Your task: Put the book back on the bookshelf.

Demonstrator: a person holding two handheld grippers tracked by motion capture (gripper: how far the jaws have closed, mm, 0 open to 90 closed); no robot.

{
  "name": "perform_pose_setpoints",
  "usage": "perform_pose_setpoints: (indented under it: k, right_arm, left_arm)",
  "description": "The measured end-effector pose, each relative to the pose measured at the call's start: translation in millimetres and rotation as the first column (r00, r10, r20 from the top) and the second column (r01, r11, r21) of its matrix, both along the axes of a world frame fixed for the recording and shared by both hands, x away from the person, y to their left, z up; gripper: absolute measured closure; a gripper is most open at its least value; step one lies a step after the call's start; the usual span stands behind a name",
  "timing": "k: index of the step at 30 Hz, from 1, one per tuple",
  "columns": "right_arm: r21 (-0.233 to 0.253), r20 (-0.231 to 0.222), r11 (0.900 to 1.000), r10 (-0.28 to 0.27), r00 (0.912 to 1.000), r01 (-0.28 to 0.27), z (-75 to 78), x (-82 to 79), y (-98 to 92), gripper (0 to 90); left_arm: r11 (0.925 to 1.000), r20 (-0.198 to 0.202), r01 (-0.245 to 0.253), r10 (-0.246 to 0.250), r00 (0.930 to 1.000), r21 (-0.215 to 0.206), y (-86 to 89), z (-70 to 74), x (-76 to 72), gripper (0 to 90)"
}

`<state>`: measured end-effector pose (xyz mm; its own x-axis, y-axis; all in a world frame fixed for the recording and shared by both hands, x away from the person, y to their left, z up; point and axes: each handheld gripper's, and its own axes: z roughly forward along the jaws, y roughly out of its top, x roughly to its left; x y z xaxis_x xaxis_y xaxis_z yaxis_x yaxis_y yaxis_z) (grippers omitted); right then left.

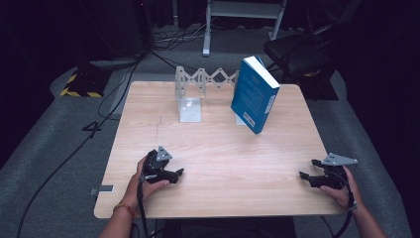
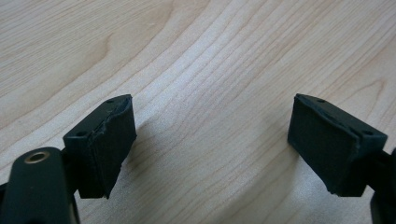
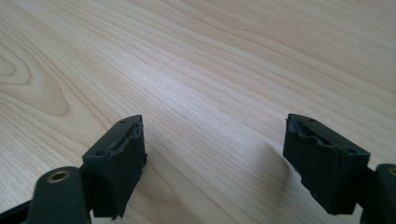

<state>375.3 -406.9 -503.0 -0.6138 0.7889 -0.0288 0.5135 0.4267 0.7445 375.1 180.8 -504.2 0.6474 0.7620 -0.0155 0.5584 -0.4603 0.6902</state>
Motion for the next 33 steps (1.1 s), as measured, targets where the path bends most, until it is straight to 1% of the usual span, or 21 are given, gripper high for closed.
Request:
perform_pose_setpoints:
  k: [2, 3, 7, 8, 16, 24, 28, 33]
  right_arm:
    - [0.018, -0.018, 1.000, -0.010, 0.9998, 0.010, -0.6, -1.0, -3.9, 21.1]
    - [0.018, -0.018, 1.000, -0.010, 0.9998, 0.010, -0.6, -1.0, -3.9, 21.1]
    - [0.011, -0.012, 1.000, 0.003, 0.9999, -0.003, -0.8, -2.2, -3.0, 20.6]
    - [0.014, -0.016, 1.000, 0.018, 0.9997, -0.018, -0.9, -1.8, -2.9, 20.3]
    - [0.016, -0.022, 1.000, 0.011, 0.9997, -0.011, -1.1, -0.3, -2.4, 19.1]
    - [0.015, -0.021, 1.000, 0.004, 0.9998, -0.003, -1.1, -0.1, -2.6, 19.0]
    - [0.010, -0.018, 1.000, -0.012, 0.9998, 0.012, -1.1, -0.5, -2.2, 17.7]
    - [0.011, -0.018, 1.000, -0.011, 0.9998, 0.011, -1.2, 0.0, -2.5, 17.7]
  left_arm:
    - [1.0000, 0.000, 0.000, 0.000, 1.0000, -0.001, 0.0, 0.0, 0.0, 15.7]
    - [1.0000, 0.000, 0.000, 0.000, 1.0000, -0.001, 0.0, 0.0, 0.0, 15.7]
    - [1.0000, 0.000, 0.000, 0.000, 1.0000, 0.000, 0.0, 0.0, 0.0, 15.7]
    - [1.0000, 0.001, 0.000, 0.000, 1.0000, 0.001, 0.1, 0.0, 0.1, 15.7]
    - [1.0000, 0.004, 0.002, -0.002, 1.0000, 0.005, 0.4, 0.1, -0.3, 15.7]
    - [1.0000, 0.005, 0.004, -0.004, 1.0000, 0.000, 0.6, -0.2, -0.1, 15.6]
    - [1.0000, 0.001, 0.006, -0.006, 1.0000, -0.005, 0.3, -0.4, 0.2, 15.4]
    - [1.0000, 0.001, 0.006, -0.006, 1.0000, -0.005, 0.4, -0.4, 0.2, 15.4]
